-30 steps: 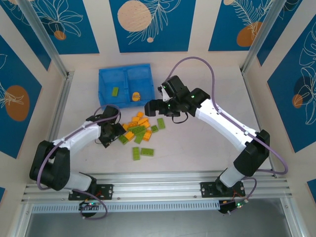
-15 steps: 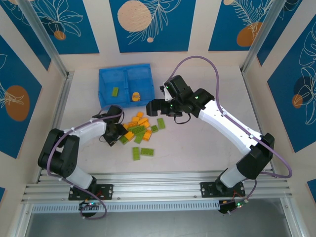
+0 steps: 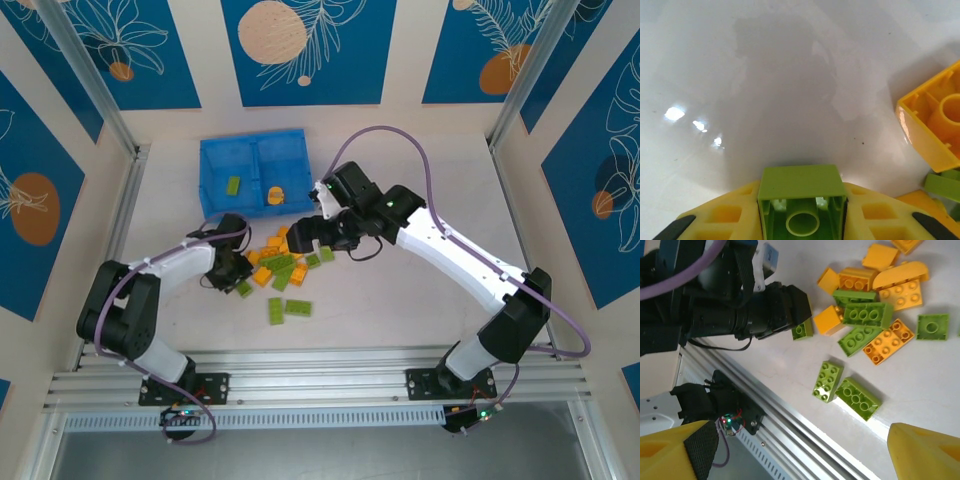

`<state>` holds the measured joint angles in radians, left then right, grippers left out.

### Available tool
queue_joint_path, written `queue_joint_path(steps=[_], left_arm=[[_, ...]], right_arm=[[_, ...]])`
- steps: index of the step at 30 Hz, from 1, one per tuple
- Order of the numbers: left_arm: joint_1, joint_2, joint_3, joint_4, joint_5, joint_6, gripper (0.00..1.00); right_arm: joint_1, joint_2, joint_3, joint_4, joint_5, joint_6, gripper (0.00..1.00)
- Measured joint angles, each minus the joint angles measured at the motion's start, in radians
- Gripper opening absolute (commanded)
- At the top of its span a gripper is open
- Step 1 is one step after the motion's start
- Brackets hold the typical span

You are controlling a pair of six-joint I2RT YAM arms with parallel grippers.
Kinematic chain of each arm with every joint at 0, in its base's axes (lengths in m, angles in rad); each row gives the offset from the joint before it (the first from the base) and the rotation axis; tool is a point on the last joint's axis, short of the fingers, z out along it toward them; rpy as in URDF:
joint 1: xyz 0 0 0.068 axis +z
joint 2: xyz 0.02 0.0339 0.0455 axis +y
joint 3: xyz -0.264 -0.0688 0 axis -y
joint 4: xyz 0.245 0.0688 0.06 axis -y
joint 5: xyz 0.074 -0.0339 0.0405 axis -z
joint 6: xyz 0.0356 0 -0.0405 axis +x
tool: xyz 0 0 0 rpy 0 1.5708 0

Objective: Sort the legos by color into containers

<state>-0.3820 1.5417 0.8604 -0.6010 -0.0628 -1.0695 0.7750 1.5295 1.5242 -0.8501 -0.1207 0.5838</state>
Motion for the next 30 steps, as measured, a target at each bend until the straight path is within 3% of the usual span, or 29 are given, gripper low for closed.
queue_joint_path(steps=[4,10,15,23,30], left_arm=[[0.008,-0.051,0.131,-0.081,-0.078,0.08,0.27],[0.082,-0.002,0.502,-0.092,-0.222,0.301,0.25],[0.141,0.225,0.779,-0.06,-0.306,0.462,0.26],[0.153,0.678,1.131,-0.055,-0.307,0.577,0.28],[0.18,0.813,1.214,-0.074,-0.294,0.587,0.46]], right_arm=[[0.002,0.0,-0.002,0.014,0.003,0.007,0.89],[0.0,-0.005,-0.006,0.021,0.041,0.017,0.89],[0.0,-0.032,-0.04,0.024,0.066,0.034,0.89],[0.0,-0.084,-0.062,0.013,0.092,0.05,0.89],[0.001,-0.184,-0.118,0.005,0.127,0.077,0.89]])
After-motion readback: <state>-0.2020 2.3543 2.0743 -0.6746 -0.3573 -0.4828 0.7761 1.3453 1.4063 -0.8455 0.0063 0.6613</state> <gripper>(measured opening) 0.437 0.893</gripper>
